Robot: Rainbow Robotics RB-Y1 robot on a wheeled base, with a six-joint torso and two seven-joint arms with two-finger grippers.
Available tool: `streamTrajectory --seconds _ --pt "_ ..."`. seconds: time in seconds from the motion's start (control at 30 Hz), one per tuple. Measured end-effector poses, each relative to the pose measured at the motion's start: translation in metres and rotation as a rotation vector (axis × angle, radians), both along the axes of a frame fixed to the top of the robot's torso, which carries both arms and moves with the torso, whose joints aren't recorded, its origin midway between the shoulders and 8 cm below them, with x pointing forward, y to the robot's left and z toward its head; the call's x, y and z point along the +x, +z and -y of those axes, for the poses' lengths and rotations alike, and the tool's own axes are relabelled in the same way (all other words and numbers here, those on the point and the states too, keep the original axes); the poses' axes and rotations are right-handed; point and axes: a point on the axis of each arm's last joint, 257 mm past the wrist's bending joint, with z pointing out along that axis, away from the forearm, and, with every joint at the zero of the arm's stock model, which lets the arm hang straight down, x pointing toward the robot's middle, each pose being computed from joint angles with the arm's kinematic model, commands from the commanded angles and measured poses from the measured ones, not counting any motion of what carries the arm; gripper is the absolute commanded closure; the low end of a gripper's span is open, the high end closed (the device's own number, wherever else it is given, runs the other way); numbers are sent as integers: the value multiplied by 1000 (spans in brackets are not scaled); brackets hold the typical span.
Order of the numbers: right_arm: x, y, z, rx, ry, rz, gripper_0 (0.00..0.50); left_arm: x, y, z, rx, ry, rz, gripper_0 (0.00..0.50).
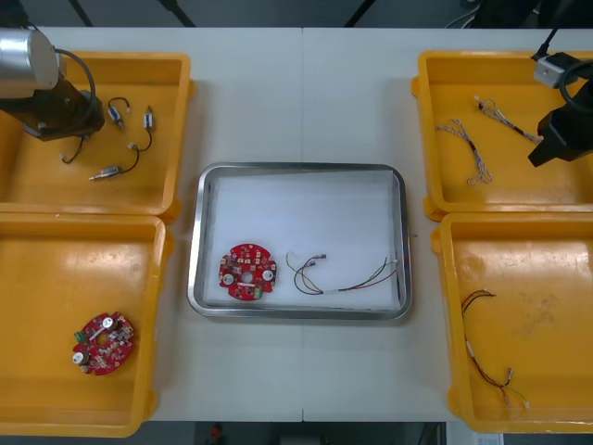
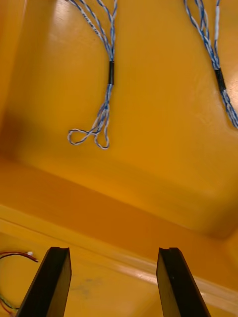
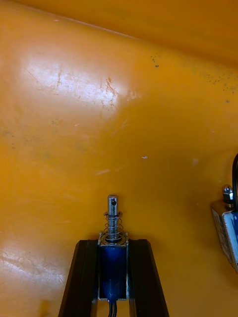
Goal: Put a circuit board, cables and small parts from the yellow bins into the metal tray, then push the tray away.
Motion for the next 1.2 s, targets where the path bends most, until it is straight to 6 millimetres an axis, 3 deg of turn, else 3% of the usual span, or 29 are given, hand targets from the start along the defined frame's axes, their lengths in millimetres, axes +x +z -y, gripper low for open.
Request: streamTrajectory --seconds 0.2,0.4,0.73,1.0,1.2 --pt "13 -2 30 -35 65 19 0 -12 1 10 -25 -18 -64 500" --pt "33 0 48 -55 73 62 0 -20 34 25 -9 -88 -98 500" --pt "64 -4 59 -71 138 124 0 -48 88 30 31 -168 -151 500" --pt "88 -7 65 -84 159 183 0 -68 113 62 -8 -250 -182 500" --pt "107 -11 67 -111 180 234 0 -74 117 91 -25 -247 -158 500"
